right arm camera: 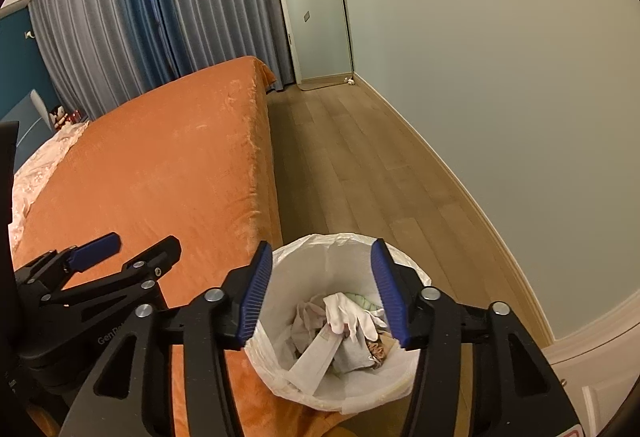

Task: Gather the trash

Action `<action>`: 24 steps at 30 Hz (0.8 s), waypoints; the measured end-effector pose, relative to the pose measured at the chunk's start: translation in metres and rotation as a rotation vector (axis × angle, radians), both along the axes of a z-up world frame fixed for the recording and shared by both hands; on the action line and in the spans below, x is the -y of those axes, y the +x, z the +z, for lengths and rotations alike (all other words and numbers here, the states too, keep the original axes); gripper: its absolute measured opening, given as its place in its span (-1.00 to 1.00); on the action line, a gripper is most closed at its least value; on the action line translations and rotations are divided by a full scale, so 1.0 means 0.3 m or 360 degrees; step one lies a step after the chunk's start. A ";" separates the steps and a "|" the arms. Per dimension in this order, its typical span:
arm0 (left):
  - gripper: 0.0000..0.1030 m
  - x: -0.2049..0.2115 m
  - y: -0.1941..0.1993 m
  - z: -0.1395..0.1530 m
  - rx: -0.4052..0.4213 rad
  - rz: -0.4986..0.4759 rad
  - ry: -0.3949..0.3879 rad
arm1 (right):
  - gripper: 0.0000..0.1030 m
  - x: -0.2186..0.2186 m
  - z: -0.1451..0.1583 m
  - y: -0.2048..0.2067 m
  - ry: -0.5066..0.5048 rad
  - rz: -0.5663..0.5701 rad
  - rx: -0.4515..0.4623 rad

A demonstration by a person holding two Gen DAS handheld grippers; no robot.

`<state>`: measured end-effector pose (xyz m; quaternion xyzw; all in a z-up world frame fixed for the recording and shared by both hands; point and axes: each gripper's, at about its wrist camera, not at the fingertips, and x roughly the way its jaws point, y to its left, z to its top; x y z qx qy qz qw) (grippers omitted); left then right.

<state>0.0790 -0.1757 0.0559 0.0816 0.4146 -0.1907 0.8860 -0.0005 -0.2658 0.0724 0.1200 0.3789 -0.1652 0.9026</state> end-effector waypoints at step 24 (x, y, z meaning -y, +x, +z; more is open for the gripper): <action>0.75 -0.074 -0.116 -0.155 0.0024 0.0052 0.0227 | 0.87 -0.080 -0.143 -0.139 -0.0205 -0.0044 -0.0126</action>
